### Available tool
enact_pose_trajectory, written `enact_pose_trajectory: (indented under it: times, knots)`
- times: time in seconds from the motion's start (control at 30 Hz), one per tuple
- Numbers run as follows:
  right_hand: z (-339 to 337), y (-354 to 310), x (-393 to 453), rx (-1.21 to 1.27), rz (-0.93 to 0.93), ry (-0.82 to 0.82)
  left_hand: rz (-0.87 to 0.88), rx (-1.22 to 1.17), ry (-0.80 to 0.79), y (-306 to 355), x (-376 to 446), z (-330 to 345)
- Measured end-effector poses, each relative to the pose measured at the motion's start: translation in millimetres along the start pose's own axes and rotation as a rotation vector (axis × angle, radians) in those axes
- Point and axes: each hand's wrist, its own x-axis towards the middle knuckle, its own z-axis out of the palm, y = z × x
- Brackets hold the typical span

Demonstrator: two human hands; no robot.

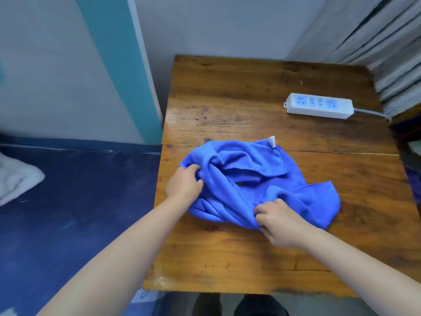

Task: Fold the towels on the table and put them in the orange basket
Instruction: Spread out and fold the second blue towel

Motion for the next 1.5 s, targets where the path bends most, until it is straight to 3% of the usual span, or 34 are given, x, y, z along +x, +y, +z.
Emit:
enact_pose_trajectory:
  times: [0.07,0.13,0.23,0.3,0.37,0.6,0.73,0.93,1.07,1.2,1.3,1.4,1.5]
  knots:
    - [8,-1,-4,0.050,0.047,-0.214,0.038,0.125,-0.074,2,-2,4]
    - [5,-2,0,0.169,0.142,-0.256,0.057,0.240,-0.114,2,-2,6]
    - [-3,1,16,0.288,0.331,-0.025,0.086,0.303,-0.143,-1,-3,4]
    - [-6,4,33,0.411,0.466,0.175,0.103,0.252,-0.154,-6,-4,2]
    - [-9,3,50,0.525,0.550,0.265,0.097,0.176,-0.155,-11,-7,1]
    - [6,-21,98,0.592,0.588,0.260,0.014,0.027,-0.117,-21,-8,-6]
    - [9,-21,100,0.745,0.658,0.282,-0.105,0.094,0.024,-31,-13,-15]
    - [-11,-6,82,0.947,0.637,0.408,-0.283,0.093,0.013,-59,-15,-29]
    - [-37,11,59,1.282,0.621,0.351,-0.298,-0.188,0.042,-63,-18,-34]
    - [-59,30,40,1.230,0.689,0.160,-0.253,-0.655,0.144,-42,-21,-42]
    - [-72,43,28,1.111,0.831,0.134,-0.241,-0.988,0.064,-18,-28,-55]
    - [-88,55,12,1.244,0.961,0.171,-0.208,-1.150,-0.003,3,-33,-74]
    - [-107,60,-13,1.376,0.998,0.217,-0.179,-1.158,-0.026,24,-38,-95]
